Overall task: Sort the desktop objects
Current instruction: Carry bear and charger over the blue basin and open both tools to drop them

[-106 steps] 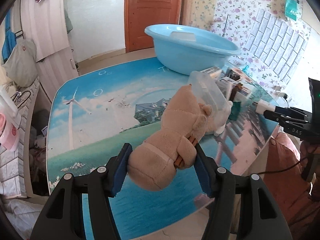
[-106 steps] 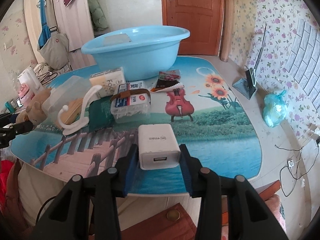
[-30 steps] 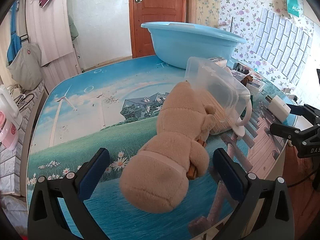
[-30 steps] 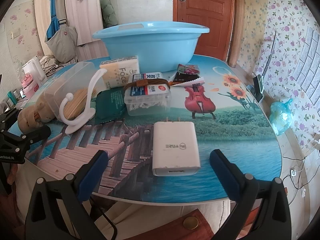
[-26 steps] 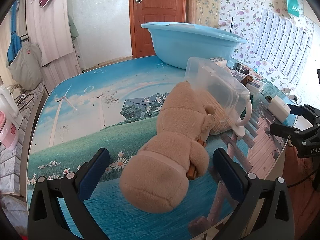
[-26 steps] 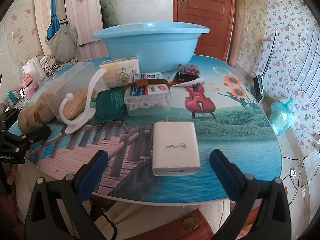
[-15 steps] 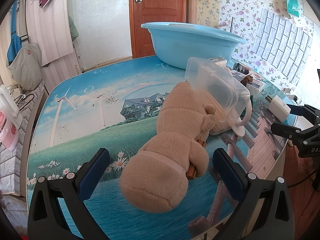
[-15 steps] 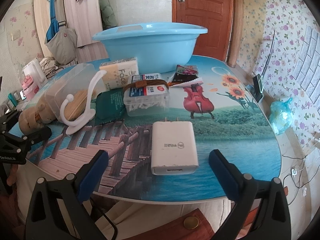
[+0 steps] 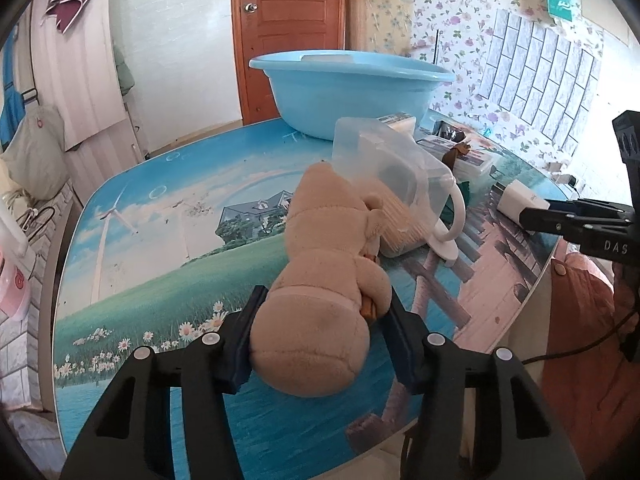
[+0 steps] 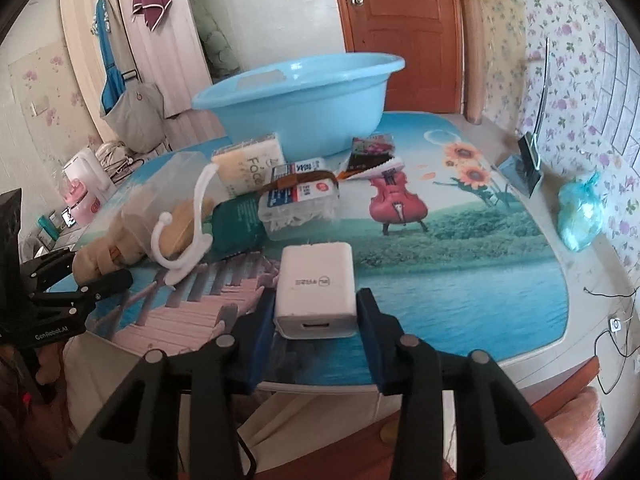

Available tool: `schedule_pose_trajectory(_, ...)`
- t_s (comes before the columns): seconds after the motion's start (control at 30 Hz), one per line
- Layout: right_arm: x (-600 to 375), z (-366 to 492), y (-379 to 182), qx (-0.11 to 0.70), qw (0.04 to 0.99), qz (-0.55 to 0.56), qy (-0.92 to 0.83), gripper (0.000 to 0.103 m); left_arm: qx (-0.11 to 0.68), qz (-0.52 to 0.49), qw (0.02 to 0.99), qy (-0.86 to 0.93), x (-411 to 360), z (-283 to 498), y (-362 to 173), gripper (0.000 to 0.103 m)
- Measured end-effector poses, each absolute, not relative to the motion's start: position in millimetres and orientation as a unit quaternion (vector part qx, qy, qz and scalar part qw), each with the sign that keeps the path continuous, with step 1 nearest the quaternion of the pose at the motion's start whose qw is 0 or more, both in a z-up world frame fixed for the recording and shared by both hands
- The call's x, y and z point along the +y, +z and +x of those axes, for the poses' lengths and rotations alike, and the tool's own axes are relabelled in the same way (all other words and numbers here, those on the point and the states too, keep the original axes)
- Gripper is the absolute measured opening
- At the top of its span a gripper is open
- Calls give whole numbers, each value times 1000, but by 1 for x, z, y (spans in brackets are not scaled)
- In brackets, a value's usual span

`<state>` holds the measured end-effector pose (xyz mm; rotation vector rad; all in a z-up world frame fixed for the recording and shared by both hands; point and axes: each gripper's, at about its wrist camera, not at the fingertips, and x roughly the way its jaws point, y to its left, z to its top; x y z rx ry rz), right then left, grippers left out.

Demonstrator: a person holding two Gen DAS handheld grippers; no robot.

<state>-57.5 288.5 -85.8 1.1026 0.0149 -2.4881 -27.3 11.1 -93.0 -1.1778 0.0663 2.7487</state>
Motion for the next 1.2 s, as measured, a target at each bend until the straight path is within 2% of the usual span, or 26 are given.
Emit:
schedule_pose_trajectory(0.73,286,-47,-24,7,233,302,-924,38,9,-305,69,950,9,-21,-7,53)
schedule_pose_trajectory(0.97,278,-64,5,-3,255,259,-932,38,19,-276,70,958,16,-44,22,53)
schedule_pose_trajectory(1.2,268,-95,12,-5,266,245,-932,38,31,-268,72,960,23,-83,33,53)
